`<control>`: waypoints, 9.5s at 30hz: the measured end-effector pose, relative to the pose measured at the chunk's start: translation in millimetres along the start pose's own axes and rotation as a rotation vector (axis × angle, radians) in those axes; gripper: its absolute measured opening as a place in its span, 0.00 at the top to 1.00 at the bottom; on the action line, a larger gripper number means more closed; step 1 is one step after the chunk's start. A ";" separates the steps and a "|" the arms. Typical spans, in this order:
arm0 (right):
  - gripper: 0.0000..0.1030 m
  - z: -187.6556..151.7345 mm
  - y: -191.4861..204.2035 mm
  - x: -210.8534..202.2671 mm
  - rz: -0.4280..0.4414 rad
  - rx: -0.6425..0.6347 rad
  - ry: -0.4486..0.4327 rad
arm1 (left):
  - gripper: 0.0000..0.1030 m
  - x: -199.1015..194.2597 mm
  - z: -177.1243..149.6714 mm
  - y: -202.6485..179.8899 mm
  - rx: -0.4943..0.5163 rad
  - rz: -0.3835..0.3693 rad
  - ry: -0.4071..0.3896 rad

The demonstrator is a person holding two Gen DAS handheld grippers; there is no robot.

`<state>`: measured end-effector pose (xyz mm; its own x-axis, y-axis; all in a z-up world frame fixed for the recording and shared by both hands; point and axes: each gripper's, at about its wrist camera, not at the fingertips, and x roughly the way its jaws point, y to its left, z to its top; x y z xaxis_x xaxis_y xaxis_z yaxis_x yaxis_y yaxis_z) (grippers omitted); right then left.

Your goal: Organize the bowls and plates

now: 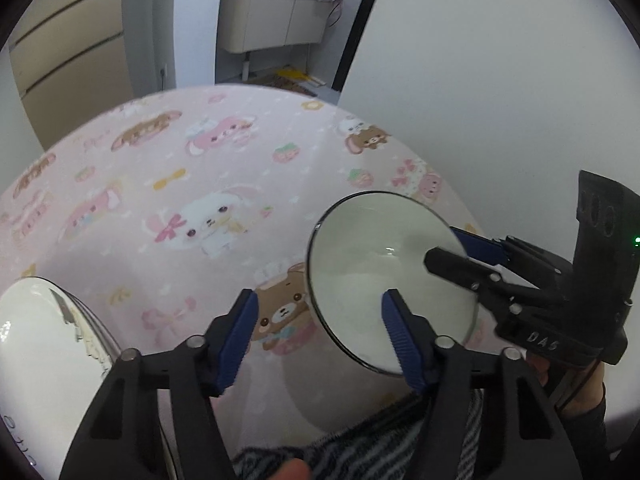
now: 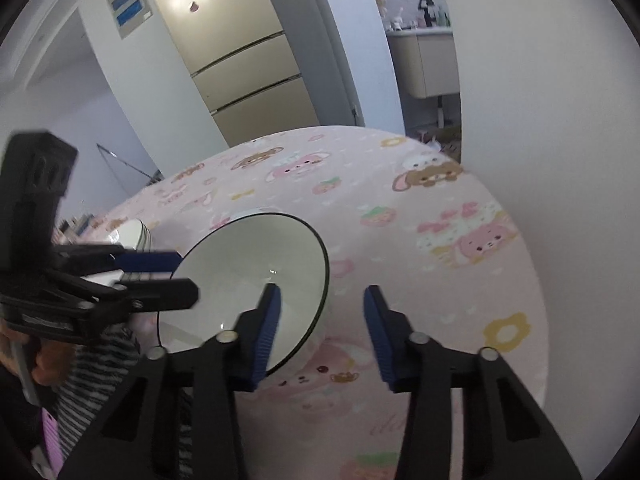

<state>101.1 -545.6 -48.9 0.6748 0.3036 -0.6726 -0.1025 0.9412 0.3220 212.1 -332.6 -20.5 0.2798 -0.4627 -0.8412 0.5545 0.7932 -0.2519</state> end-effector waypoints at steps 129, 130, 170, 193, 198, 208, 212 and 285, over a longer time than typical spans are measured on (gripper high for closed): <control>0.88 -24.7 452.4 147.3 0.600 -0.661 0.198 | 0.88 -281.3 -259.5 264.3 -0.444 0.607 -0.404; 0.88 -27.4 453.2 147.2 0.574 -0.680 0.180 | 0.88 -280.3 -260.9 264.5 -0.444 0.609 -0.409; 0.90 -21.6 460.1 165.6 0.566 -0.713 0.151 | 0.90 -273.5 -257.5 287.6 -0.449 0.575 -0.523; 1.00 -17.8 441.6 157.9 0.625 -0.667 0.090 | 0.90 -268.6 -269.0 291.3 -0.478 0.571 -0.523; 1.00 -31.3 434.7 139.1 0.652 -0.708 0.111 | 0.90 -271.3 -280.7 273.1 -0.438 0.588 -0.550; 1.00 -48.8 437.9 128.8 0.654 -0.796 0.078 | 0.90 -256.3 -278.9 250.0 -0.333 0.653 -0.509; 1.00 -60.1 442.4 124.8 0.652 -0.851 0.081 | 0.90 -253.8 -280.4 251.8 -0.340 0.629 -0.502; 0.64 -35.4 459.4 206.9 0.517 -0.587 0.537 | 0.57 -223.2 -292.7 333.4 -0.786 0.154 -0.291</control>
<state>167.8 -45.2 -63.8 0.0318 0.5936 -0.8041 -0.7444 0.5509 0.3773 105.1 151.0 -56.8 0.5573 -0.3248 -0.7641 -0.1813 0.8505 -0.4937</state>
